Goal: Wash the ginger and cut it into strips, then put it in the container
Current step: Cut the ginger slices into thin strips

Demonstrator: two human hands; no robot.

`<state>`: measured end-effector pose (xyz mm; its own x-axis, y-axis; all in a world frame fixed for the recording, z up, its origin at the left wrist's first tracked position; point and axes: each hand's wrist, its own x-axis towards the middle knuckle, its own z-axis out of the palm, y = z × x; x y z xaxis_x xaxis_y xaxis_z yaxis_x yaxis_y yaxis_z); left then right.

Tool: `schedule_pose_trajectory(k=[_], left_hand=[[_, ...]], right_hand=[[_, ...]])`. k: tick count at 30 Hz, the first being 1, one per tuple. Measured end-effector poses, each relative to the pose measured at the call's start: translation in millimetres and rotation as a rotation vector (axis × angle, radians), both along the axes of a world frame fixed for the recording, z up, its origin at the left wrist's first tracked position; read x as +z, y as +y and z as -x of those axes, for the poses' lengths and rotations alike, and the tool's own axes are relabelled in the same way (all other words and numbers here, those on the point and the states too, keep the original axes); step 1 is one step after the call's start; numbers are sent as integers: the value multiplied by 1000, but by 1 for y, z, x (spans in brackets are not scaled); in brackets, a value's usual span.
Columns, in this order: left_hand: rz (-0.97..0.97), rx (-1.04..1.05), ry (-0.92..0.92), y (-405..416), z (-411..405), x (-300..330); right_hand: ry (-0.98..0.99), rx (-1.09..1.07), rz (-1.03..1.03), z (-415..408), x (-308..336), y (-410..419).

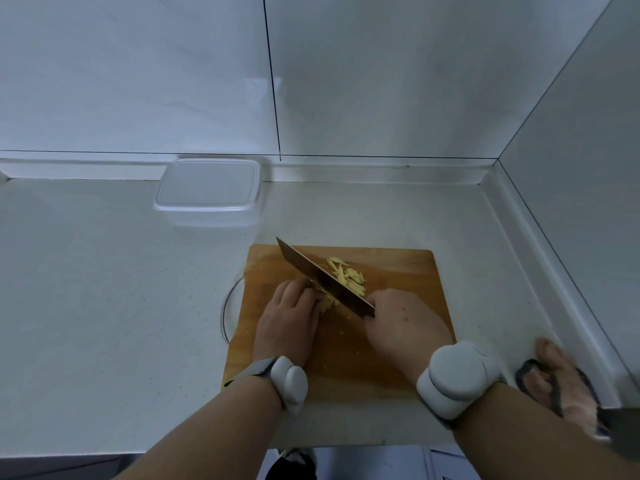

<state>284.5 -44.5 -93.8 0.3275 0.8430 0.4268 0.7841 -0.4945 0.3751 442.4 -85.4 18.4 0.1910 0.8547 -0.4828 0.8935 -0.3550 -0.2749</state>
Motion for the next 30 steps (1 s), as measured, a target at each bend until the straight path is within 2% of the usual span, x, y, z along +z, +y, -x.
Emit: schedule_pose_trajectory(k=[7,18,30], left_hand=[[4,18,-14,-1,-1,-1],[-1,13,-20,-2,0,0],[-15,8,-37,-2,0,2]], right_hand=[[-66,57,-9,5,10,0],[-58,81,52,13,1,17],[-27,117,-29,25,-17,29]])
